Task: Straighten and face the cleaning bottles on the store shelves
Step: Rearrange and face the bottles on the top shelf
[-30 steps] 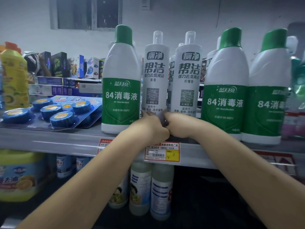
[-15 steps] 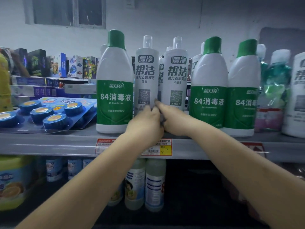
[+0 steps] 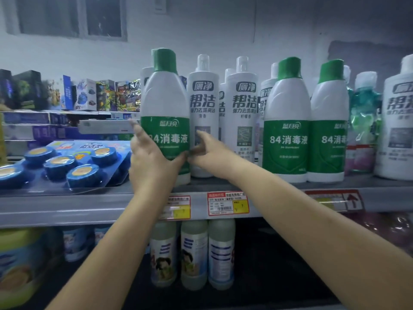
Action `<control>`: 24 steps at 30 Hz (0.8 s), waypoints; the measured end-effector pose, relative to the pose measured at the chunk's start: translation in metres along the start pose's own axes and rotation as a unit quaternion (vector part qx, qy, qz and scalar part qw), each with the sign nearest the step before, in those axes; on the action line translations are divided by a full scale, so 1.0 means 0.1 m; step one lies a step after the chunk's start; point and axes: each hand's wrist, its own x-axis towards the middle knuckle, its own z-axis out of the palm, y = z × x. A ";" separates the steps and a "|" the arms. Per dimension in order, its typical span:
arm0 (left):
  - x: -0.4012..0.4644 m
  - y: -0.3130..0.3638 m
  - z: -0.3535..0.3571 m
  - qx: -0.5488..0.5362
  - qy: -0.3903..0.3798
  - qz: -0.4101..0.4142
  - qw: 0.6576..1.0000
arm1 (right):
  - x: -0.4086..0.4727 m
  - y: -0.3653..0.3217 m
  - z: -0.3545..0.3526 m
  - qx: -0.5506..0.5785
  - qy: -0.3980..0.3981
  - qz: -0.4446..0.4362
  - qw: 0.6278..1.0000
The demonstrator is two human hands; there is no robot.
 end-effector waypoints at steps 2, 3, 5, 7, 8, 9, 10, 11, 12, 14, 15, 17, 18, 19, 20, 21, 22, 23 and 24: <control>0.03 -0.04 0.02 -0.026 -0.015 0.000 1.000 | 0.04 0.00 0.06 0.038 -0.005 0.006 0.999; 0.03 -0.04 0.03 -0.037 -0.017 0.004 0.999 | 0.04 0.01 0.06 0.047 -0.008 0.005 0.999; 0.02 -0.04 0.04 -0.057 -0.014 0.014 0.998 | 0.02 0.03 0.07 0.059 -0.008 -0.010 0.998; 0.00 0.00 0.06 -0.065 0.004 0.032 0.997 | -0.01 0.06 0.07 0.075 0.008 -0.033 0.997; -0.02 0.03 0.07 -0.072 0.016 0.045 0.996 | -0.03 0.07 0.07 0.077 0.024 -0.044 0.996; -0.04 0.08 0.08 -0.083 0.029 0.060 0.994 | -0.05 0.06 0.04 0.070 0.045 -0.055 0.995; -0.05 0.15 0.09 -0.095 0.038 0.073 0.992 | -0.08 0.05 0.00 0.058 0.069 -0.068 0.994; -0.06 0.23 0.09 -0.106 0.044 0.085 0.990 | -0.10 0.04 -0.06 0.047 0.094 -0.080 0.991; -0.07 0.31 0.10 -0.116 0.047 0.096 0.988 | -0.14 0.03 -0.14 0.041 0.119 -0.092 0.988; -0.11 0.52 0.12 -0.136 0.044 0.112 0.983 | -0.24 0.01 -0.32 0.035 0.164 -0.105 0.980; -0.13 0.63 0.15 -0.148 0.041 0.123 0.980 | -0.30 0.02 -0.42 0.031 0.184 -0.107 0.977; -0.22 0.87 0.22 -0.179 0.036 0.145 0.973 | -0.45 0.06 -0.62 0.020 0.216 -0.108 0.970; -0.28 0.98 0.27 -0.192 0.032 0.151 0.969 | -0.53 0.10 -0.72 0.016 0.230 -0.108 0.967; -0.35 1.09 0.32 -0.202 0.026 0.155 0.967 | -0.62 0.14 -0.83 0.013 0.242 -0.106 0.964; -0.41 1.20 0.39 -0.210 0.021 0.157 0.965 | -0.71 0.19 -0.94 0.013 0.251 -0.104 0.962; -0.48 1.32 0.45 -0.218 0.019 0.161 0.962 | -0.78 0.25 -1.05 0.011 0.257 -0.100 0.961; -0.54 1.43 0.52 -0.224 0.017 0.165 0.960 | -0.85 0.29 -1.17 0.009 0.260 -0.094 0.961; -0.59 1.55 0.59 -0.230 0.015 0.167 0.959 | -0.92 0.34 -1.29 0.008 0.260 -0.087 0.962; -0.64 1.66 0.66 -0.235 0.010 0.166 0.958 | -0.98 0.39 -1.42 0.006 0.258 -0.082 0.963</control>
